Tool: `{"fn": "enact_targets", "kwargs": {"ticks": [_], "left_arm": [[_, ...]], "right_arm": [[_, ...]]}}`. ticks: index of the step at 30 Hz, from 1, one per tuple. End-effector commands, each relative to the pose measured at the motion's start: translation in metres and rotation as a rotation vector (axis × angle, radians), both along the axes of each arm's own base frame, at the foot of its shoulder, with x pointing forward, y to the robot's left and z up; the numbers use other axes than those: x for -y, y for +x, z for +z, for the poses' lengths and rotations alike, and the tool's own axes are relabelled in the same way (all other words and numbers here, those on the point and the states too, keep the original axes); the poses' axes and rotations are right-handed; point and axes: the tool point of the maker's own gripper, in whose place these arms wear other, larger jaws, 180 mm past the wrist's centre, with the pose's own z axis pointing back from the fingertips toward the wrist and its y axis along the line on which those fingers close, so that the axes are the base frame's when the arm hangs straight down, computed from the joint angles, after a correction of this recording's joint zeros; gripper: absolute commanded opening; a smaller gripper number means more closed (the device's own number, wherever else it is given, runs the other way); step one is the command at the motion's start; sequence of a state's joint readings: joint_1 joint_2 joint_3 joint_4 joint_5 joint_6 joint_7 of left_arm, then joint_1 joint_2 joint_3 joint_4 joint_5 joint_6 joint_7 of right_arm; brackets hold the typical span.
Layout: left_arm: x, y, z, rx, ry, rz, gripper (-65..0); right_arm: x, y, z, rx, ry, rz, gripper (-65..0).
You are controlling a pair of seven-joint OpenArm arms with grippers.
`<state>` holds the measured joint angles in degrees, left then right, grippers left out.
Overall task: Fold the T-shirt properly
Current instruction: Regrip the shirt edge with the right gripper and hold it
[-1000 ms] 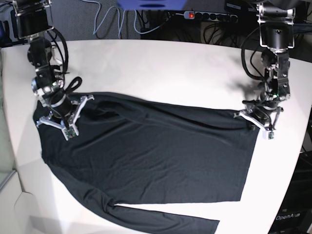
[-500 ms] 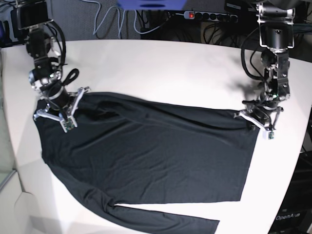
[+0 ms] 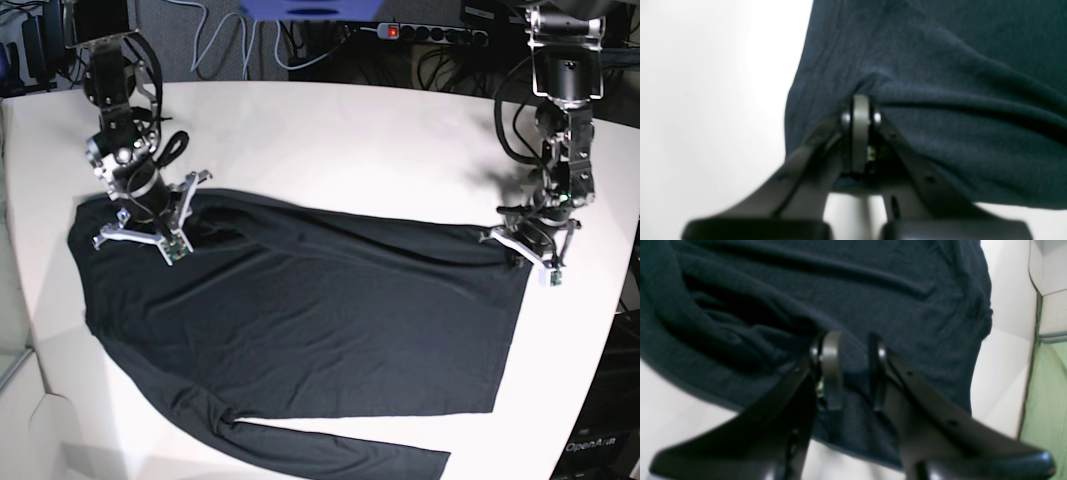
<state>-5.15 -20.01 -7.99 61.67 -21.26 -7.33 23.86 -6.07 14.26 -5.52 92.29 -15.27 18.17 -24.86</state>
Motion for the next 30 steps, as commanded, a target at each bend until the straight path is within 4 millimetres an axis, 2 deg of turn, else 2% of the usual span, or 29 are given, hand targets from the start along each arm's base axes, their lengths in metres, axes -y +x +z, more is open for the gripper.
{"fn": "enact_targets", "kwargs": {"ticks": [1,12,14,19,26,30], "left_arm": [[-0.006,-0.021,-0.02,-0.127,0.03,0.005,-64.5],[-0.006,-0.021,-0.02,-0.127,0.029,0.006,-64.5],[-0.006,-0.021,-0.02,-0.127,0.029,0.006,-64.5],[-0.006,-0.021,-0.02,-0.127,0.029,0.006,-64.5],[-0.006,-0.021,-0.02,-0.127,0.029,0.006,-64.5],[-0.008,-0.021,-0.02,-0.125,0.027,0.01,-64.5]], "right_arm": [[0.001,0.01,0.014,0.051,-0.003,0.007,-49.9],[0.002,0.005,0.01,0.035,-0.007,0.002,-49.9],[0.002,-0.001,0.005,0.018,-0.007,0.002,-49.8],[-0.007,-0.005,0.0,0.01,0.019,0.001,-49.9],[-0.007,-0.01,-0.003,-0.002,0.02,-0.001,-49.8],[-0.008,-0.007,-0.001,0.008,0.022,0.001,-47.1]]}}
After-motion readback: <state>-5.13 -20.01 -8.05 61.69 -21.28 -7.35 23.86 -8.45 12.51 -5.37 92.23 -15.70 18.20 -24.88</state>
